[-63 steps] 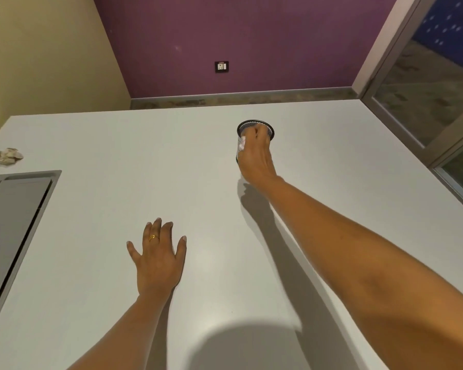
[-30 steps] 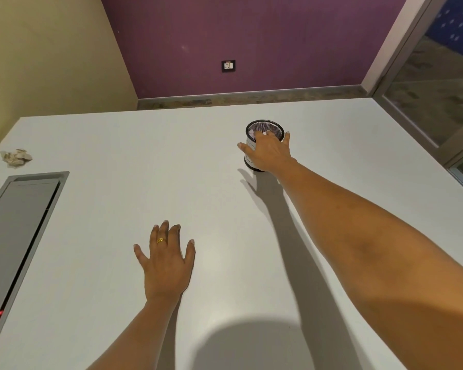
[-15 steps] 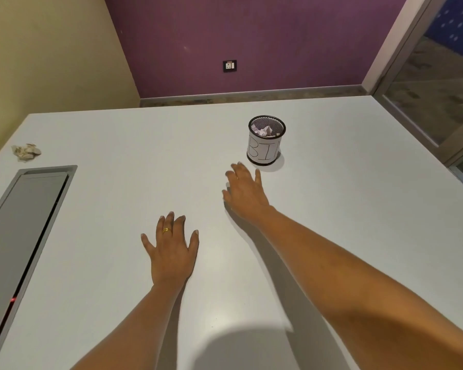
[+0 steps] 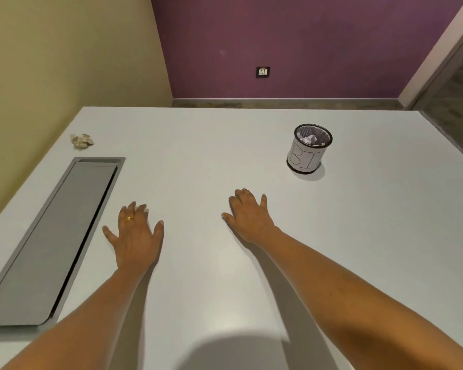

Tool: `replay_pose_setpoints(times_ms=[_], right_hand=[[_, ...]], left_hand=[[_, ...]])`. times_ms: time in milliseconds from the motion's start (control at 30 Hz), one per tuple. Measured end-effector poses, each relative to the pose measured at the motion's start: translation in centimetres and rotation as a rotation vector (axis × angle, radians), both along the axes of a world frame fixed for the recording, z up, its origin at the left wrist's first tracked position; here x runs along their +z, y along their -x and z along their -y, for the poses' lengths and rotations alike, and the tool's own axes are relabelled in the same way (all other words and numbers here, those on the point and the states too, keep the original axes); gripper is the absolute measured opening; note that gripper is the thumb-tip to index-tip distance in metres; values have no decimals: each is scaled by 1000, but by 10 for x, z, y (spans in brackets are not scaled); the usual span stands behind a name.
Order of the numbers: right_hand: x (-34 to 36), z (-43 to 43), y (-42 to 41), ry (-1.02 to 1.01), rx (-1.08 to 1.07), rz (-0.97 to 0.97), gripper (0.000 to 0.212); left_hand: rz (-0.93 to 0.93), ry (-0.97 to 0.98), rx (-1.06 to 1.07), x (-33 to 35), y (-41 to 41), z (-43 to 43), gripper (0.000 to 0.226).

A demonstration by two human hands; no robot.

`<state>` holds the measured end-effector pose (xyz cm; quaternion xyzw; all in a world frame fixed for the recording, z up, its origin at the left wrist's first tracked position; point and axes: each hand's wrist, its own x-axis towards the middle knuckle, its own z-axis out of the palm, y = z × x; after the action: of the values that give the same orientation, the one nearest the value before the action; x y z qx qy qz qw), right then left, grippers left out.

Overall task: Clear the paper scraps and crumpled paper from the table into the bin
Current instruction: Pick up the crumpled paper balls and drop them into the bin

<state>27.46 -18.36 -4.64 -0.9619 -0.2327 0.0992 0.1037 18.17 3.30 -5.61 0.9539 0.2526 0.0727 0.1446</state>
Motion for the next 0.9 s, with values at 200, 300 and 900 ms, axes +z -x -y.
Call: replay_pose_setpoints(times_ms=[200, 300, 900], right_hand=[[4, -52, -7, 6, 121, 2, 49], [5, -81, -13, 0, 179, 8, 49], [10, -246, -71, -3, 414, 59, 54]], left_hand=[[18, 35, 163, 5, 4, -80, 53], [-18, 11, 202, 2, 9, -111, 52], [-115, -63, 221, -22, 4, -143, 58]])
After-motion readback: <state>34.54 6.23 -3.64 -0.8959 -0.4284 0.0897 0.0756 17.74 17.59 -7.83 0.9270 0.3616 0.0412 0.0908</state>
